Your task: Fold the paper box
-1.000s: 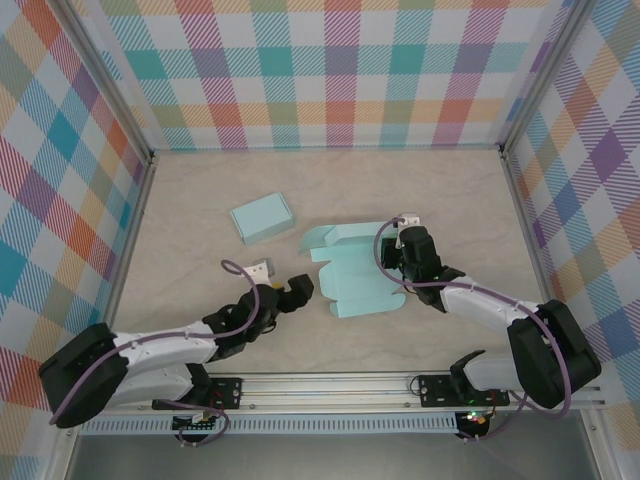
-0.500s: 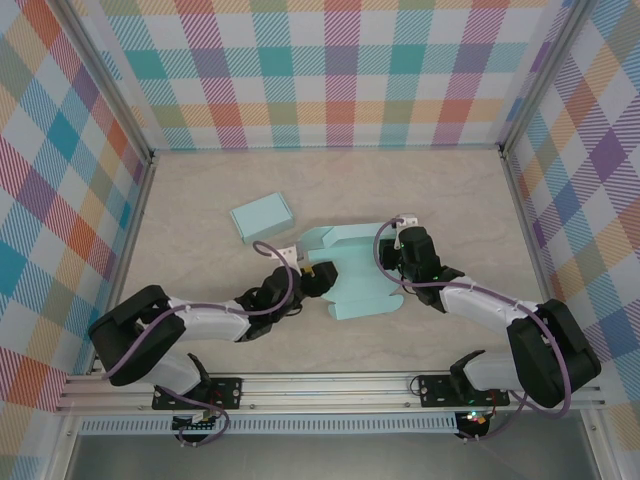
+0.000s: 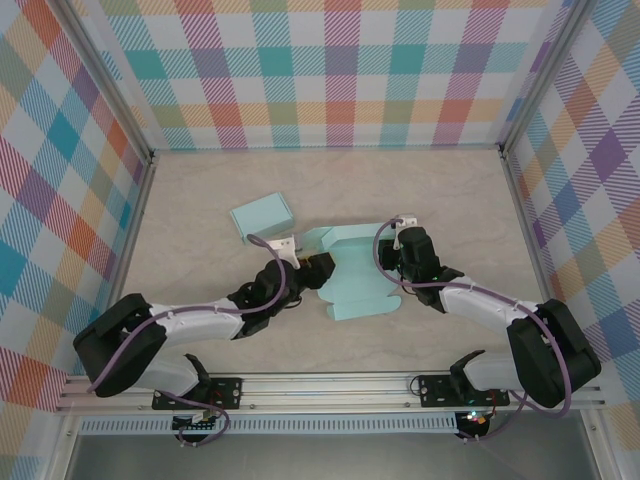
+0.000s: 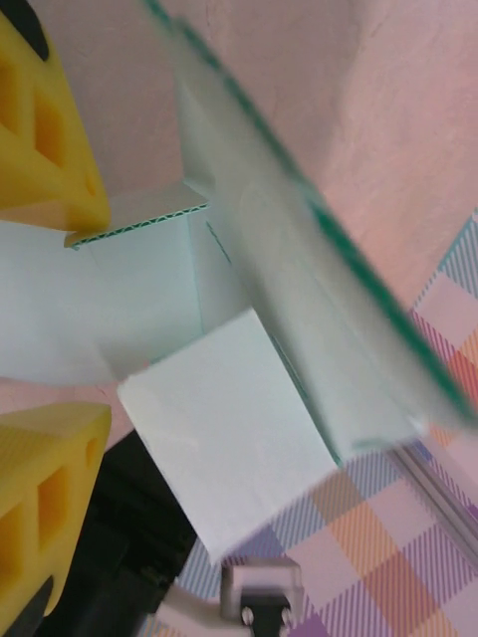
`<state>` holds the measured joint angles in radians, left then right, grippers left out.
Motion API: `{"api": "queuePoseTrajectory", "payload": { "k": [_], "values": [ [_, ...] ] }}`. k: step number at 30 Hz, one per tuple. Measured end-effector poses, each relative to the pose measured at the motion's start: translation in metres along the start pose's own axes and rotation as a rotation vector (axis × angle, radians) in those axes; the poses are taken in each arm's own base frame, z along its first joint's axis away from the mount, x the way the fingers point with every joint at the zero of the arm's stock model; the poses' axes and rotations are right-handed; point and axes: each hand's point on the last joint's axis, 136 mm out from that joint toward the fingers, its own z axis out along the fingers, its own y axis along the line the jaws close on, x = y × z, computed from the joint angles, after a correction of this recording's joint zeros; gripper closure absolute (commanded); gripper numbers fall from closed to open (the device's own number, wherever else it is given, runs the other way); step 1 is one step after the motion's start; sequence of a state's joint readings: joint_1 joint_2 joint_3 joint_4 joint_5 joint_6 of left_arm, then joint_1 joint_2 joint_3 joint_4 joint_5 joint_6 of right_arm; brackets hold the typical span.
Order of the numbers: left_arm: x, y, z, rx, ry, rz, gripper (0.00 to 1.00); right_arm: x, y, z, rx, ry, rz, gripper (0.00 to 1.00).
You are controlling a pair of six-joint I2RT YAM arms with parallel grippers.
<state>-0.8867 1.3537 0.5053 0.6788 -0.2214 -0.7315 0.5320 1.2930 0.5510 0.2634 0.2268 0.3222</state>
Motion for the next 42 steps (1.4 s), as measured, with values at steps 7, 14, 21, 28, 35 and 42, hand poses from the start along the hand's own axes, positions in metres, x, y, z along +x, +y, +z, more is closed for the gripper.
{"api": "queuePoseTrajectory", "payload": {
  "k": [7,14,21,28,35,42],
  "values": [
    [-0.005,-0.003,-0.005,0.002,-0.009,0.013,0.52,0.002,0.003,0.000,-0.006,0.004,-0.005,1.00],
    [0.011,0.010,0.007,-0.034,0.034,0.025,0.54,0.003,0.006,0.000,-0.013,0.006,-0.010,1.00],
    [-0.006,0.000,-0.015,-0.058,-0.024,0.014,0.42,0.003,0.006,0.000,-0.009,0.004,-0.011,1.00],
    [-0.013,0.024,-0.035,-0.195,-0.053,-0.059,0.38,0.002,0.005,0.000,-0.007,0.003,-0.012,1.00],
    [0.015,0.048,-0.024,-0.271,0.024,-0.038,0.42,0.004,0.008,-0.001,-0.014,0.006,-0.017,1.00],
    [0.023,0.041,-0.008,-0.250,0.062,-0.001,0.51,0.004,0.011,-0.001,-0.019,0.007,-0.027,1.00]
  ]
}}
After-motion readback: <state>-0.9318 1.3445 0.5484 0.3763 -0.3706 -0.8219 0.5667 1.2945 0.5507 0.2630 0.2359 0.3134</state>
